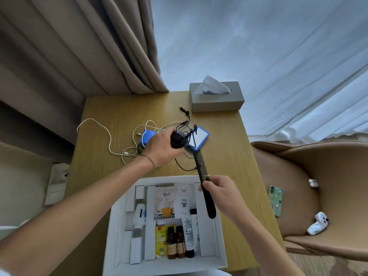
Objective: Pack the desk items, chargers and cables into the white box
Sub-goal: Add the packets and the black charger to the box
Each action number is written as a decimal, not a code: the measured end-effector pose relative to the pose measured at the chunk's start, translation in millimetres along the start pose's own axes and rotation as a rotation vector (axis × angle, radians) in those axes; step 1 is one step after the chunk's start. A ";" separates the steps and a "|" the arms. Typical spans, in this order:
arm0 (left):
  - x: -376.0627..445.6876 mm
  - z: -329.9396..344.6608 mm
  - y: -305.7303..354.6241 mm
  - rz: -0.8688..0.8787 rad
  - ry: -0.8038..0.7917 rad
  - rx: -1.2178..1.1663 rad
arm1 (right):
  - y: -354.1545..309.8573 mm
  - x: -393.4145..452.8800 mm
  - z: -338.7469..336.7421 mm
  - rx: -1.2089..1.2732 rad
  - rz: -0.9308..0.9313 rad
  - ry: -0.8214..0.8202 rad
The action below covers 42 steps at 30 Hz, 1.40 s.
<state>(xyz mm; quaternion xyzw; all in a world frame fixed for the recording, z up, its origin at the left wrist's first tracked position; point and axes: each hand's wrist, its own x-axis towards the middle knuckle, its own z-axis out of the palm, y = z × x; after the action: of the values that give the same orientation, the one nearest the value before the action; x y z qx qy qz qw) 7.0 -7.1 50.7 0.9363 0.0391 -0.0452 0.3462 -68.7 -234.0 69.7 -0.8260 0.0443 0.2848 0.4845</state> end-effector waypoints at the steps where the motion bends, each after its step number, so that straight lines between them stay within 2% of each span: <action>1: -7.0 -5.4 2.7 -0.005 0.021 -0.028 | 1.0 -6.0 7.0 -0.051 0.020 -0.017; 5: -34.5 -25.7 13.8 0.005 0.028 -0.082 | 4.7 -25.5 38.3 -0.268 0.070 -0.068; 11: -76.2 -52.3 30.4 0.040 0.056 -0.107 | 13.7 -32.5 64.9 -0.604 0.088 0.014; 15: -97.7 -68.2 36.9 0.056 0.046 -0.147 | 23.9 -35.9 76.4 -0.667 0.088 -0.004; 17: -105.8 -74.9 39.4 0.054 0.035 -0.163 | 22.3 -36.6 76.7 -0.652 -0.008 0.088; 20: -114.7 -83.9 42.4 0.046 0.013 -0.189 | 2.6 -40.7 72.9 -0.388 -0.343 0.333; 21: -117.2 -86.7 43.4 0.034 0.003 -0.216 | -8.7 -41.7 73.6 -0.326 -0.437 0.355; 23: -121.6 -92.7 45.2 -0.002 -0.031 -0.311 | -27.2 -36.3 77.7 -0.250 -0.557 0.243; 26: -125.6 -102.9 44.7 -0.044 -0.093 -0.485 | -51.6 -26.5 82.8 -0.214 -0.607 0.047; 29: -128.6 -116.5 40.4 -0.095 -0.117 -0.627 | -56.6 -21.9 83.6 -0.167 -0.610 0.074; 35: -136.1 -140.0 25.6 -0.208 -0.187 -0.949 | -50.8 -17.0 88.2 0.069 -0.571 -0.006; 39: -137.6 -150.8 19.3 -0.299 -0.117 -1.178 | -43.2 -16.0 86.4 -0.192 -0.523 -0.024; 42: -138.1 -148.4 14.9 -0.333 -0.120 -1.181 | -41.6 -13.2 83.8 -0.398 -0.476 -0.074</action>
<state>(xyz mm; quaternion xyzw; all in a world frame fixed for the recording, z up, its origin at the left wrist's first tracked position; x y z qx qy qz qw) -120.0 72.6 187.9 0.5635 0.1834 -0.1220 0.7962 -101.0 -145.6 77.8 -0.8809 -0.2244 0.1963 0.3676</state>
